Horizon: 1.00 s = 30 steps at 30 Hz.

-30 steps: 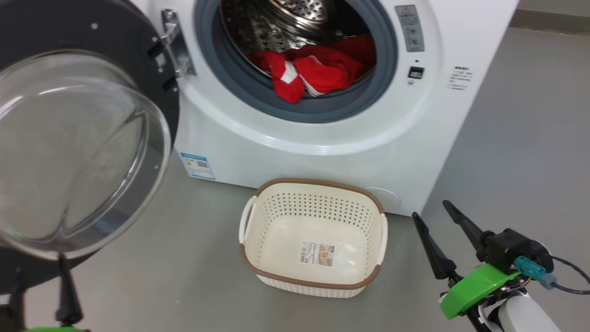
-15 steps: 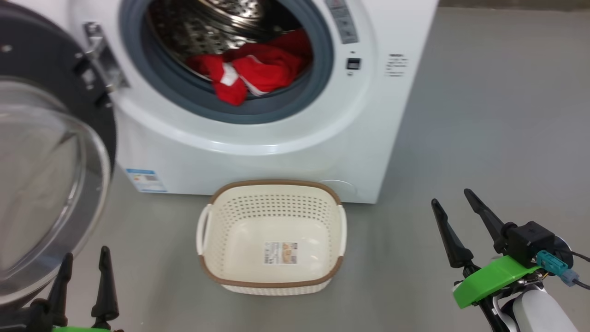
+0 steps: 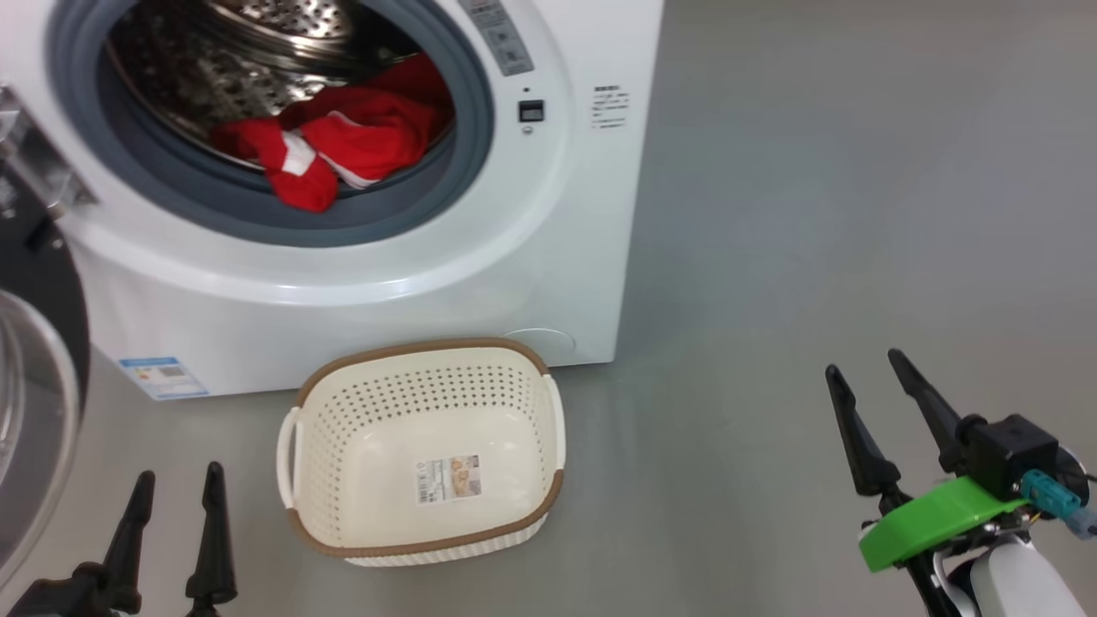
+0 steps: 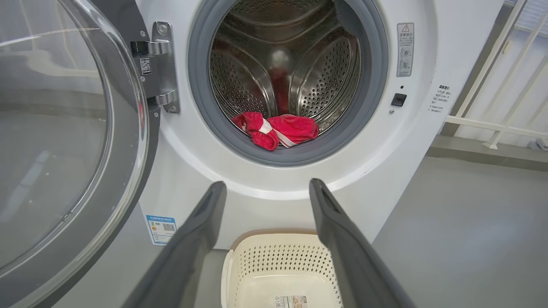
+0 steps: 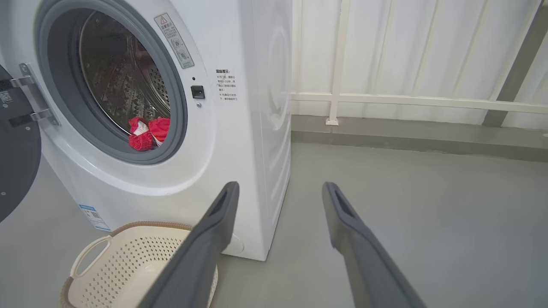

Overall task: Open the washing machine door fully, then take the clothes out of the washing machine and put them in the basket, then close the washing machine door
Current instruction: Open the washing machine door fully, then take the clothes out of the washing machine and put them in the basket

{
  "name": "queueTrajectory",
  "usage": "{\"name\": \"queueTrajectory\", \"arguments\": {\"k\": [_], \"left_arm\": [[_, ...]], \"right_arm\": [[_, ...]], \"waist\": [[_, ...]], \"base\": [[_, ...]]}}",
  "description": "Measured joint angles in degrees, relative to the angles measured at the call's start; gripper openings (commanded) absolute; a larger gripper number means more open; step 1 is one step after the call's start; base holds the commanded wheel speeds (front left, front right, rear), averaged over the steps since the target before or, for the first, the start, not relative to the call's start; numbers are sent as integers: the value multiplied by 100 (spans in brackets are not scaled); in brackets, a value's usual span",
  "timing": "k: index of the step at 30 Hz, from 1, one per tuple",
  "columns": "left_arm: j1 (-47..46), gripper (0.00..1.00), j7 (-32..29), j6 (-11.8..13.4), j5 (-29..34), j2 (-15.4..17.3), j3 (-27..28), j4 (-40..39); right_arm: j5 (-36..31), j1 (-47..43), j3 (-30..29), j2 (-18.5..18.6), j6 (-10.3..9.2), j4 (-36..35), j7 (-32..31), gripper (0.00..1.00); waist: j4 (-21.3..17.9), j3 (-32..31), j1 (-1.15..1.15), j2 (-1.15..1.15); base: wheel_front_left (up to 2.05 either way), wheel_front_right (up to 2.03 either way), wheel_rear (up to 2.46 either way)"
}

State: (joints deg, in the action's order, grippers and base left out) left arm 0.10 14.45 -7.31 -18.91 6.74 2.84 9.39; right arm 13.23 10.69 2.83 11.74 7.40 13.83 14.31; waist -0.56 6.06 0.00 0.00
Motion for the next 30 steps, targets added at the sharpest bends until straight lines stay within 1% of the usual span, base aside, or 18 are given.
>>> {"name": "queueTrajectory", "arguments": {"k": [5, 9, 20, 30], "left_arm": [[85, 100, 0, 0, 2, -2, -41, -43], [88, 100, 0, 0, 1, -2, -57, -76], [88, 100, 0, 0, -45, -10, -86, -229], [103, 100, 0, 0, 48, -49, 26, -343]], "right_arm": [[0, -81, -11, -12, 0, 2, 0, 100], [-7, -82, -18, -49, 0, 2, 0, 100], [-15, -122, -33, -60, 0, -1, 0, 100], [-14, -122, -46, -53, 0, -19, 0, 100]], "waist": [[-158, -14, 0, 0], [-212, -35, 0, 0], [-188, -98, 0, 0], [-141, -82, 0, 0]], "base": [[0, 0, 0], [0, 0, 0], [0, 0, 0], [0, 0, 0]]}}
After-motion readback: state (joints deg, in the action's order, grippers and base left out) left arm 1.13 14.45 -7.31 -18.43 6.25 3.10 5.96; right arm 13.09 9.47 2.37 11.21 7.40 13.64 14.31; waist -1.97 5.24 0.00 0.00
